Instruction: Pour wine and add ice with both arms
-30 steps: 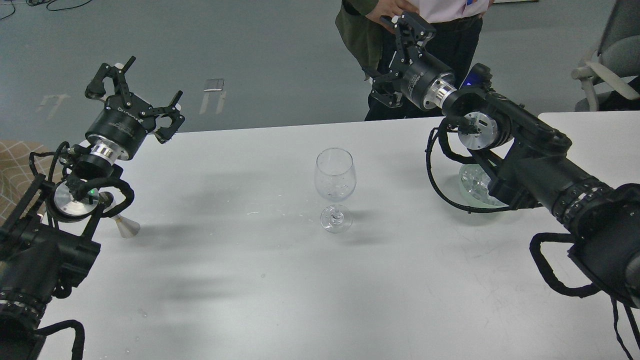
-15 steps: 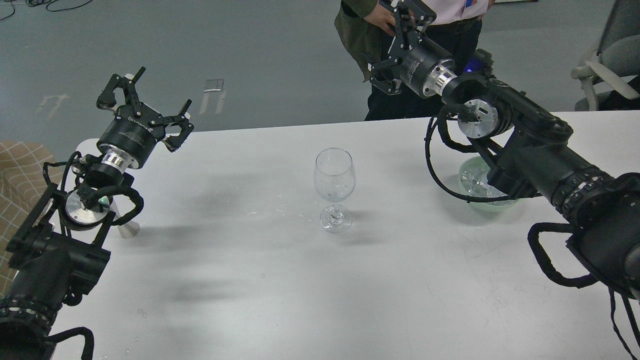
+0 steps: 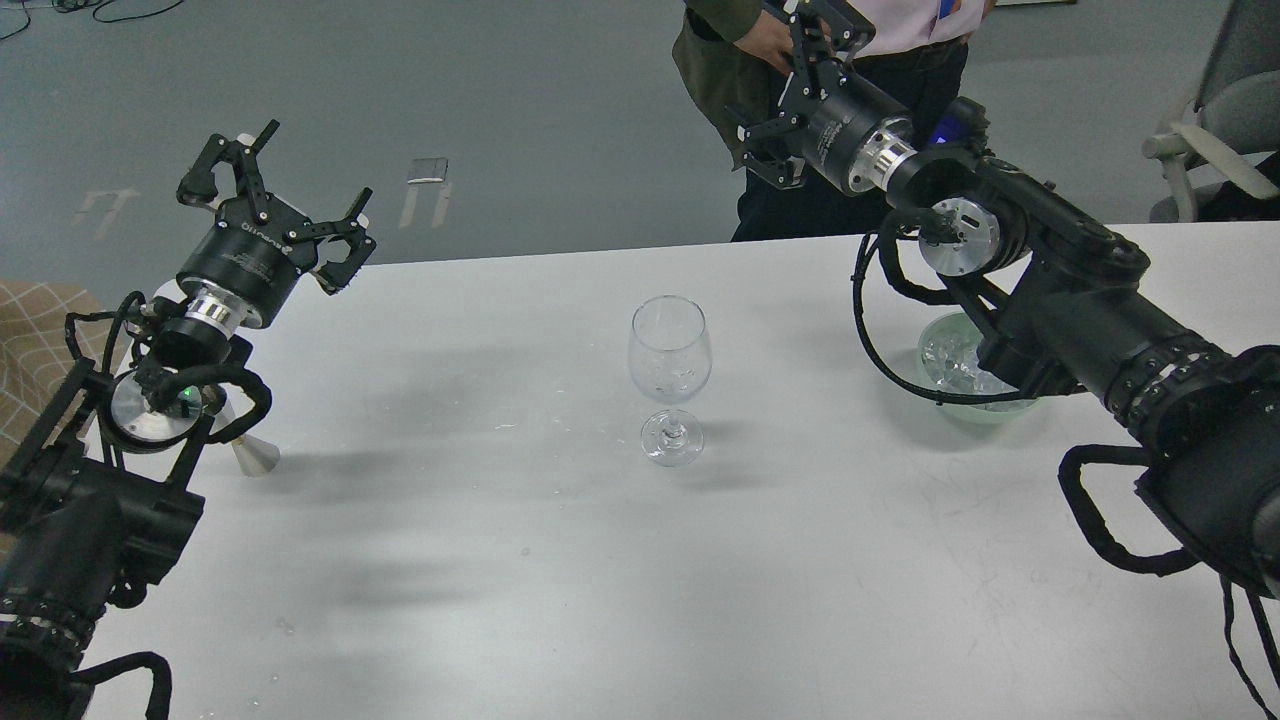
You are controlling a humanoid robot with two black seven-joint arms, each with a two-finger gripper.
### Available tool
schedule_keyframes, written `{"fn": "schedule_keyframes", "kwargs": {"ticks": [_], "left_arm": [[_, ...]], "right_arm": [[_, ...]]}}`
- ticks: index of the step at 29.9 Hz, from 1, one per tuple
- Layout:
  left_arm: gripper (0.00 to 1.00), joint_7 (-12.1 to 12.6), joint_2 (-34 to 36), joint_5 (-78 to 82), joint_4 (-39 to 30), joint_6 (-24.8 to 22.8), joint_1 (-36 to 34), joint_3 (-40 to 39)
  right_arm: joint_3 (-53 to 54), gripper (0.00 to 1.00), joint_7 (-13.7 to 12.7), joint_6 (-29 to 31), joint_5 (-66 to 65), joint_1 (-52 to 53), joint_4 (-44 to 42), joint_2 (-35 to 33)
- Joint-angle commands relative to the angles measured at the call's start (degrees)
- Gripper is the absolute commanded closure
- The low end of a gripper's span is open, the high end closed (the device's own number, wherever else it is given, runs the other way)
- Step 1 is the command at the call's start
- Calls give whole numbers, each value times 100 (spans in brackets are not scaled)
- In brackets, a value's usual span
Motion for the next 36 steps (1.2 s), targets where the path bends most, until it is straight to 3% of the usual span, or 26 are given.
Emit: {"fn": "schedule_keyframes", "kwargs": {"ticks": [1,9,14,20,26,36], "left_arm": [[2,1,-13,0,-2,0,-3,6],[2,19,39,-140,-10,0,6,-37],[2,264,31,-413,-10,0,-3,-72],[2,300,22,-422,-10,0,-3,-73],[2,511,31,-658,-10,0,-3,-82],[2,502,127,-703,-10,0,-29,-55]], "right_arm": [[0,0,8,2,0,5,-5,31],[0,0,8,19,0,-13,4,40],[0,0,8,19,0,-13,13,49],[0,0,8,28,0,-4,13,49],[0,0,8,20,0,-4,13,40],[0,0,8,28,-9,-13,13,40]]}}
